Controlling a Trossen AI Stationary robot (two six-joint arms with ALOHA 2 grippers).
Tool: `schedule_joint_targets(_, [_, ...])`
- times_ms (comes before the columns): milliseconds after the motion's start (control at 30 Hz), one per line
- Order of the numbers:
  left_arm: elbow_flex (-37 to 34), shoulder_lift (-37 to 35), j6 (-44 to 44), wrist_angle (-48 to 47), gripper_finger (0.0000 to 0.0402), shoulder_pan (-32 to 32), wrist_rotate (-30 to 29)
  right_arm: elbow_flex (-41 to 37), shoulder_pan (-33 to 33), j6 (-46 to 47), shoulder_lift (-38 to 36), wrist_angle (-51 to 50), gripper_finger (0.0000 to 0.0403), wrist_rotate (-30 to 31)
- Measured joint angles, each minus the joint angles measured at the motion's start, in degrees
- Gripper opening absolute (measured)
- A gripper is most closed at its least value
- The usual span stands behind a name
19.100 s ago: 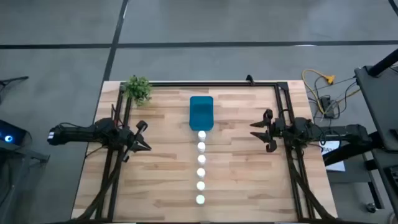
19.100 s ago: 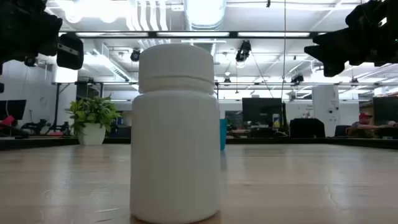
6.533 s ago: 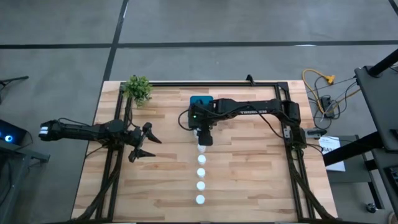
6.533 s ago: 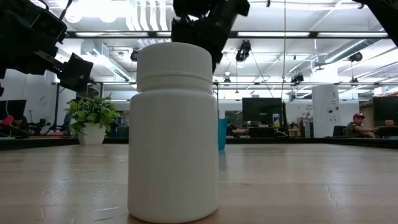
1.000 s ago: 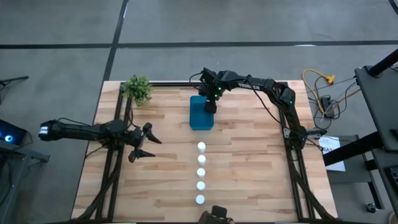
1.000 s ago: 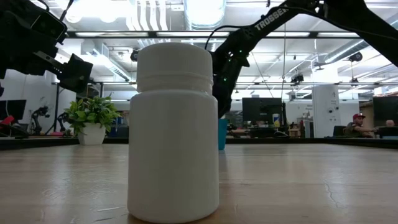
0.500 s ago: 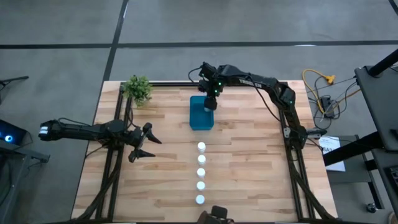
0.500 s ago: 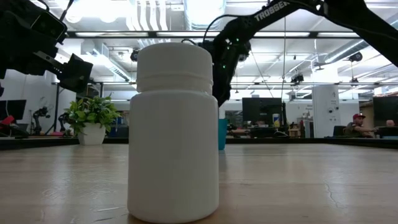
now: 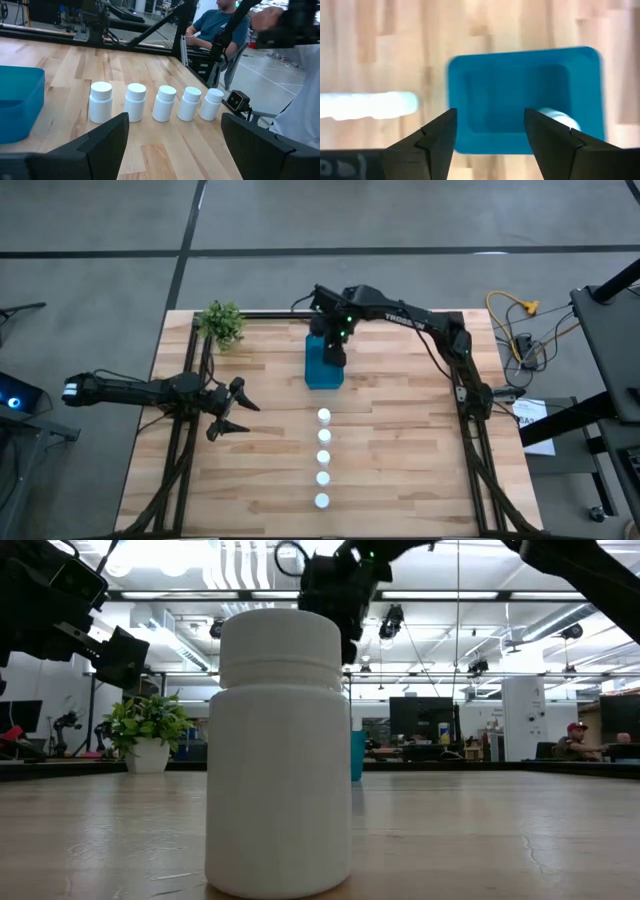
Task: Pick and place pill bottles into a basket
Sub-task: Put the white pill bottle into the blue bin
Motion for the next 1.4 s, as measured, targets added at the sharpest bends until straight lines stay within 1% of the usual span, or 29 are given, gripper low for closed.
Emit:
schedule_joint_targets(167, [0.00,0.00,0.00,0.00,0.0299,0.01,0.00,0.39,5.27,1.16,0.00,-0.48,0.0221,-0.04])
schedule_joint_targets(400, [0.00,0.00,0.00,0.00,0.0299,0.00,0.02,-1.31,11.00,3.15,0.00,-1.53,0.0220,0.00])
schedule_joint_targets(667, [0.00,0.00,0.02,-0.02,0.0299,0.02,0.30,-2.05,14.96,6.77,0.00,-1.45,0.0206,0.15])
schedule_joint_targets(900, [0.00,0.00,0.02,-0.04,0.0299,0.00,0.63,-2.54,18.09,7.41,-1.57,-0.78,0.0187,0.11])
schedule_joint_targets(967, [0.00,0.00,0.02,-0.04,0.0299,0.00,0.63,-2.61,18.64,7.60,-2.71,-0.48,0.0180,0.59])
schedule_joint_targets(1067, [0.00,0.00,0.04,-0.07,0.0299,0.00,0.61,-3.02,19.14,7.99,-5.15,0.29,0.0168,2.85])
schedule_joint_targets(1200, [0.00,0.00,0.04,-0.11,0.0299,0.00,0.68,-4.43,19.17,9.14,-10.05,1.84,0.0153,4.72])
schedule_joint_targets(1300, [0.00,0.00,0.04,-0.17,0.0299,0.00,0.82,-7.44,19.53,9.90,-14.48,4.60,0.0144,4.91])
schedule_joint_targets(1400, [0.00,-0.02,0.07,-0.18,0.0299,0.00,0.90,-12.87,20.73,10.76,-19.02,8.96,0.0140,6.36])
